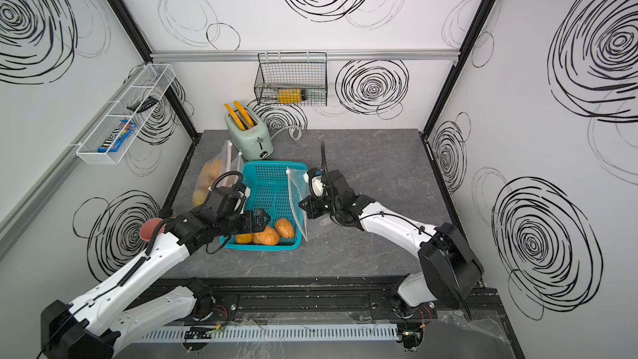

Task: Put the potatoes into a zipper bag and zip it
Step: Pick up the potato from the basket.

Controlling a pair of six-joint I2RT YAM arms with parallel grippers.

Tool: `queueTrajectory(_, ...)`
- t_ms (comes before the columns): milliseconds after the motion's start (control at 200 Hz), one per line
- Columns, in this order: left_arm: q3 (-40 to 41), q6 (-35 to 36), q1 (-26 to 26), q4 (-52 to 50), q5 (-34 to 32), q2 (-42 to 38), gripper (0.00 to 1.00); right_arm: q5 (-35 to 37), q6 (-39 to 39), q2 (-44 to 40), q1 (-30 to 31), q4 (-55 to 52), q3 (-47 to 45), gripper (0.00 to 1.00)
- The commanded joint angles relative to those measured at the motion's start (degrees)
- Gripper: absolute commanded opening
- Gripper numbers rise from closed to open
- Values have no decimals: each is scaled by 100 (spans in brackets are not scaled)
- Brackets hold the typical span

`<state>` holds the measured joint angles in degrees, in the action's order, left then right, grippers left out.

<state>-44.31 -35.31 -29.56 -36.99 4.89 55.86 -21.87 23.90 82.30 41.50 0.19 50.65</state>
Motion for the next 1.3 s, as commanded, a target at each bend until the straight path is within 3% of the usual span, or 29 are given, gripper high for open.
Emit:
queueTrajectory(0, 107, -444, -346, -209, -166, 62, 100, -95, -70, -125, -1, -86, -64, 0)
queueTrajectory(125, 137, -490, -481, -498, -620, 102, 98, -116, -96, -144, -1, -70, -122, 0)
queueTrajectory(235, 204, -518, -495, -382, -467, 260, 100, -154, -105, -123, -1, -54, -144, 0)
queueTrajectory(661, 404, -972, -852, 704, -47, 887, 92, -196, -158, -134, -1, -117, -194, 1)
queueTrajectory(821, 217, -1031, -909, 1033, -345, 1294, 74, -196, -158, -144, 1, -133, -231, 1)
queueTrajectory(1091, -158, -829, -1112, 1115, -894, 1673, 66, -169, -178, -188, 7, -201, -266, 1)
queueTrajectory(1296, -236, -451, -1306, 1106, -1331, 1317, 51, -108, -184, -206, -1, -192, -274, 1)
